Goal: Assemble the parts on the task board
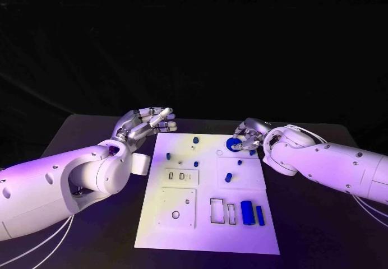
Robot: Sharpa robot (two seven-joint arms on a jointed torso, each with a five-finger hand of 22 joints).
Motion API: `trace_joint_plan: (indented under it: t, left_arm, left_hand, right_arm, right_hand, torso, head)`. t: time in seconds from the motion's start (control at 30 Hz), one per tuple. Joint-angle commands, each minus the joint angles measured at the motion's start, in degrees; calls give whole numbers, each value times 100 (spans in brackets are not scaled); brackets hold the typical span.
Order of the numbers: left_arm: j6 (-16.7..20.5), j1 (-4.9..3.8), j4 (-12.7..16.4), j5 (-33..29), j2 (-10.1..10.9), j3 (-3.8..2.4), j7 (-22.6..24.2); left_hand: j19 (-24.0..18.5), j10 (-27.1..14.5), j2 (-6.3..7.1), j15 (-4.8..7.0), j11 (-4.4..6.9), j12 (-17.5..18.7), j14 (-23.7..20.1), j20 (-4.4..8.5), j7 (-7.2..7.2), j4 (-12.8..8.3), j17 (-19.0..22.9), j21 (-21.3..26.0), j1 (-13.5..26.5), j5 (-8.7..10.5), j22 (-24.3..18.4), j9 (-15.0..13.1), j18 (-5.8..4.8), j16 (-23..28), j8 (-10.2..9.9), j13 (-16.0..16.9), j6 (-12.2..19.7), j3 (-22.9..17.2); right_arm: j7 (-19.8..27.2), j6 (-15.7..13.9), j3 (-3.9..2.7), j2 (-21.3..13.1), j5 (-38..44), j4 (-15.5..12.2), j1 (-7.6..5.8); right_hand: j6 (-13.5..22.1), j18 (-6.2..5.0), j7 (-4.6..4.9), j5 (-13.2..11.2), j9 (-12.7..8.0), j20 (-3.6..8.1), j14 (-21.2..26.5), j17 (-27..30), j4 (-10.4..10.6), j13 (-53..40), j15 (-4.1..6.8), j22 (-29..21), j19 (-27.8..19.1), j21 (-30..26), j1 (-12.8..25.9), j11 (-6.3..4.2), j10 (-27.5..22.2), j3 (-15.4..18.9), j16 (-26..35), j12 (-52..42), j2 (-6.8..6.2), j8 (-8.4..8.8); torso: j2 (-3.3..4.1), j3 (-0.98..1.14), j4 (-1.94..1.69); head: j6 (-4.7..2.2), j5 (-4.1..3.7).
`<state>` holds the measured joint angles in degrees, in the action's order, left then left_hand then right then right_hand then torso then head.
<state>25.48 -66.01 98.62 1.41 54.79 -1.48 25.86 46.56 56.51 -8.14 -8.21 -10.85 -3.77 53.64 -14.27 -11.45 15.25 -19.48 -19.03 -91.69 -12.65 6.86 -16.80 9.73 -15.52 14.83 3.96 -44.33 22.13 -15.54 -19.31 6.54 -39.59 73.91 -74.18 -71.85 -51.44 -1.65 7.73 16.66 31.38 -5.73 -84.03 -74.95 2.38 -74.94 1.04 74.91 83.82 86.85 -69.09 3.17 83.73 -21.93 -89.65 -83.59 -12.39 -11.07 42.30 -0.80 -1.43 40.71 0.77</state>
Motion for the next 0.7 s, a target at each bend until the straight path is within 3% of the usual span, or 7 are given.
trace_joint_plan:
  t: [0.03,0.47,0.57,0.6,0.7]
  left_arm:
    - [-89,-9,6,31,-14,-5,40]
    - [-89,-9,4,31,-16,-5,36]
    - [-87,-9,4,31,-15,-5,35]
    - [-86,-9,4,31,-15,-5,35]
    - [-76,-9,3,31,-16,-5,29]
  left_hand:
    - [-21,-43,-32,-12,16,9,-37,-19,-169,7,-8,32,-29,-24,-10,-7,60,27,5,2,44,38]
    - [-22,-48,-33,-12,18,9,-39,-19,-171,5,-12,32,-33,-27,-11,-8,60,29,5,2,48,42]
    - [-22,-48,-33,-12,18,9,-39,-19,-171,5,-12,32,-33,-27,-11,-8,60,29,5,2,48,42]
    - [-22,-48,-33,-12,18,9,-39,-19,-171,5,-12,32,-33,-27,-11,-8,60,29,5,2,48,42]
    - [-22,-48,-33,-12,18,9,-39,-19,-171,5,-12,32,-33,-27,-11,-8,60,29,5,2,48,42]
  right_arm:
    - [-41,75,9,-10,7,-12,13]
    - [-107,73,9,-25,145,-27,13]
    - [-126,69,9,-28,253,-53,13]
    - [-128,57,9,-29,301,-66,13]
    - [-117,-48,9,-32,361,-98,13]
  right_hand:
    - [-6,53,-2,28,7,4,-597,-1505,1,-828,-42,1168,320,16,83,-1,57,-50,-35,7,-26,-19]
    - [46,66,10,41,18,-3,-597,-1505,-3,-838,-53,1209,353,49,109,10,56,-92,-35,-3,-63,8]
    - [10,73,12,350,58,-7,-597,-1505,-85,-858,-52,1233,371,66,41,6,64,-292,-35,-23,-75,-8]
    - [-83,80,-6,486,107,6,-597,-1505,-209,-893,-39,1261,393,88,-66,-10,91,-602,-35,-58,-59,-48]
    - [-264,88,-53,568,193,29,-597,-1505,-306,-929,-8,1287,414,108,-88,-50,127,-927,-35,-95,-9,-142]
  torso:
    - [2,-2,-3]
    - [3,-5,-5]
    - [4,-5,-9]
    - [5,-4,-10]
    - [3,-6,-8]
  head:
    - [-3,-7]
    - [0,-18]
    - [0,-17]
    - [2,-18]
    - [6,-19]
